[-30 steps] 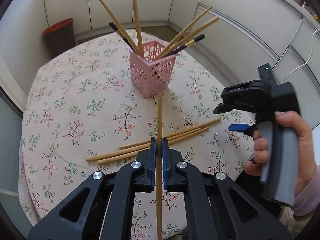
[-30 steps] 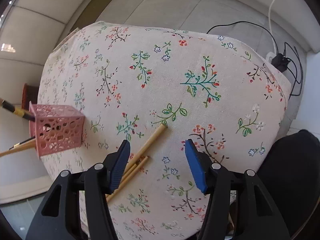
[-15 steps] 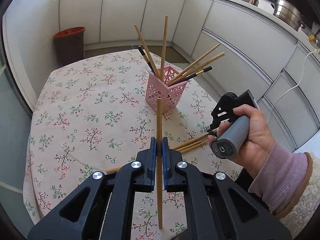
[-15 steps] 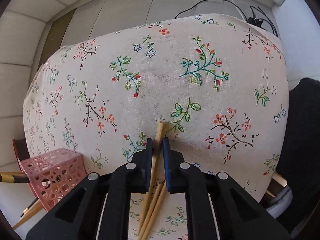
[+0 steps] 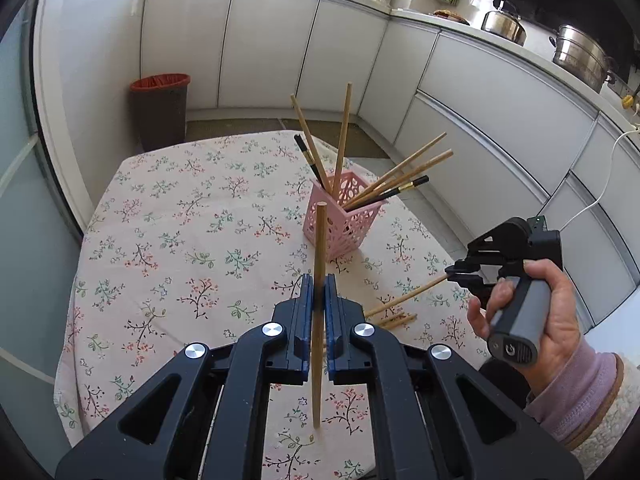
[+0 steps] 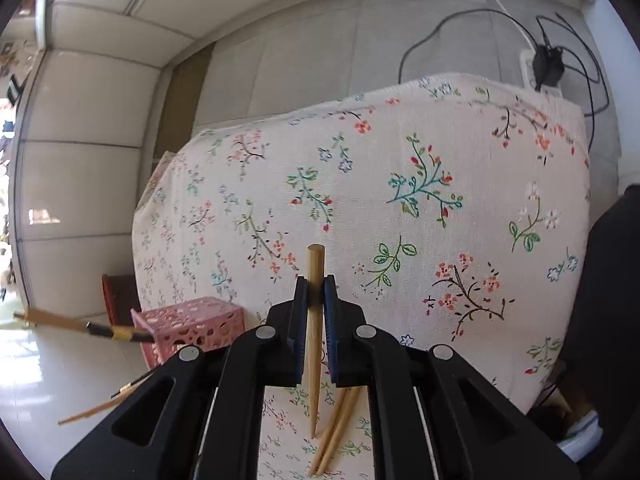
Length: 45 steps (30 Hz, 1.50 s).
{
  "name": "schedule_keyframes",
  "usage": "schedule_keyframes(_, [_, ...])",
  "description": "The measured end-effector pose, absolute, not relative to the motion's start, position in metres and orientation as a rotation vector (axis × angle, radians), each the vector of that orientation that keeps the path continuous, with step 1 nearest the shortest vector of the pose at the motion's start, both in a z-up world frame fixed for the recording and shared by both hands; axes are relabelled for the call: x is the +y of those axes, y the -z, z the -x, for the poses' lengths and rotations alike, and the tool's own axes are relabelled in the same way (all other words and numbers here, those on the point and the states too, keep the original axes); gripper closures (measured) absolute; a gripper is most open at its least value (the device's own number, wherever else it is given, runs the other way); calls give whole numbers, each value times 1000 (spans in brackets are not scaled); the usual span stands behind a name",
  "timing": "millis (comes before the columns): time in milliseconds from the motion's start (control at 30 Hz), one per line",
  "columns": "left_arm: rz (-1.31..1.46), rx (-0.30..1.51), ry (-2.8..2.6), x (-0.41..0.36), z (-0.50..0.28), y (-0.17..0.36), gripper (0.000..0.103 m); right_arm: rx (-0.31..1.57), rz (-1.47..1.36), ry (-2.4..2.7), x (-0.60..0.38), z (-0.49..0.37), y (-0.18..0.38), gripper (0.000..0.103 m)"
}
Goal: Organize utensils
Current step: 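Carry both chopsticks above the pink cup and open both grippers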
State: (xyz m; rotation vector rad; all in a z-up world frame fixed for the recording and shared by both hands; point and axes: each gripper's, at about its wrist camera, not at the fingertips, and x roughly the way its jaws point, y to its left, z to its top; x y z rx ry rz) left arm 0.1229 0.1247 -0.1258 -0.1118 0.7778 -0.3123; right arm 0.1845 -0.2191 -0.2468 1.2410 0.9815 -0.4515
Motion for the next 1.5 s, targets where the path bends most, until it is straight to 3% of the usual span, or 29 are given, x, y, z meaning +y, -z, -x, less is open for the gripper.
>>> schedule_keyframes(767, [20,652,182,92,-105,58,98,691,-652,-35,-178,-143,69,95])
schedule_keyframes(1500, [2,527,221,32,-170,-13,98,497,-494,-174,-199,-167,-73,95])
